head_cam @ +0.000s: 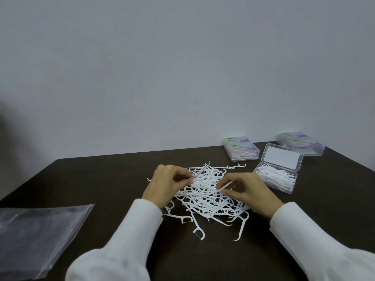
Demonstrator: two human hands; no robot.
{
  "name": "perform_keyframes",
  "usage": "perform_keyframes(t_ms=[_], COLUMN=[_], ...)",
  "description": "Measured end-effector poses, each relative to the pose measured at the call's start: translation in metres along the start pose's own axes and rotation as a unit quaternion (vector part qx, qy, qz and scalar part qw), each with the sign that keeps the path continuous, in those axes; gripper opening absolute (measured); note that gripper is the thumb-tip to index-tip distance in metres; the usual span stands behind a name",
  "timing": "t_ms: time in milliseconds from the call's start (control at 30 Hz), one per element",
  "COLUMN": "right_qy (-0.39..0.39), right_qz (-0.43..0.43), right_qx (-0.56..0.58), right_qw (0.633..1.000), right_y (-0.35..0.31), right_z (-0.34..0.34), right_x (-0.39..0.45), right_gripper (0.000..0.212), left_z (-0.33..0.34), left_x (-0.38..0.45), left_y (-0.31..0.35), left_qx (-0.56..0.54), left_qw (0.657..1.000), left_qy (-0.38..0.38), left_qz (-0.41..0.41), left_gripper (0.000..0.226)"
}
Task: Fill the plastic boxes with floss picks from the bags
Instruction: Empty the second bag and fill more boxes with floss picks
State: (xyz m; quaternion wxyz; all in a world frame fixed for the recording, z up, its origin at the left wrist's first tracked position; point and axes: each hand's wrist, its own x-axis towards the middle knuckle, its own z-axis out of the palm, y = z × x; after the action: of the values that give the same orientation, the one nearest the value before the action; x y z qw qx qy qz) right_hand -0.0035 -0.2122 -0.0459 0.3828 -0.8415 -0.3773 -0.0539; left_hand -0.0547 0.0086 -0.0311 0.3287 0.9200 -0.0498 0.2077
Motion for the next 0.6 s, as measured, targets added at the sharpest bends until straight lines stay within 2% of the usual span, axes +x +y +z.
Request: perform_keyframes(t_ms=[67, 167, 267, 367, 433, 600], right_qy=[-0.003, -0.048, -0.089, -0.143, -0.147, -0.127], right_qz=[-0.011, -0.013, -0.024, -0.053, -0.063, -0.059], right_qx=[0.014, 0.001, -0.051, -0.154, -0.192, -0.169], right_qw=[1.000, 0.999, 0.994, 0.976, 0.968, 0.976], right_y=[-0.004, -0.001, 0.005, 0.005, 0.004, 0.003], right_z=[0.000, 0.002, 0.002, -0.001, -0.002, -0.001], right_x=[0.000, 0.001, 0.002, 0.002, 0.002, 0.003], right_gripper=[0.013, 0.009, 0.012, 0.025, 0.028, 0.018], left_z=[-0.001, -0.002, -0.002, -0.002, -0.001, -0.001], left_x=[0.001, 0.001, 0.001, 0.001, 0.001, 0.001], left_y=[0.000, 0.001, 0.000, -0.001, -0.002, -0.003], left_qx=[-0.006, -0.008, 0.000, -0.002, 0.001, 0.008], left_qw=[1.000, 1.000, 1.000, 1.000, 1.000, 1.000], left_qy=[0.014, 0.022, 0.020, 0.018, 0.017, 0.017], left_qz=[-0.002, -0.004, 0.003, 0.008, 0.012, 0.018], left_gripper=[0.020, 0.020, 0.020, 0.019, 0.019, 0.019])
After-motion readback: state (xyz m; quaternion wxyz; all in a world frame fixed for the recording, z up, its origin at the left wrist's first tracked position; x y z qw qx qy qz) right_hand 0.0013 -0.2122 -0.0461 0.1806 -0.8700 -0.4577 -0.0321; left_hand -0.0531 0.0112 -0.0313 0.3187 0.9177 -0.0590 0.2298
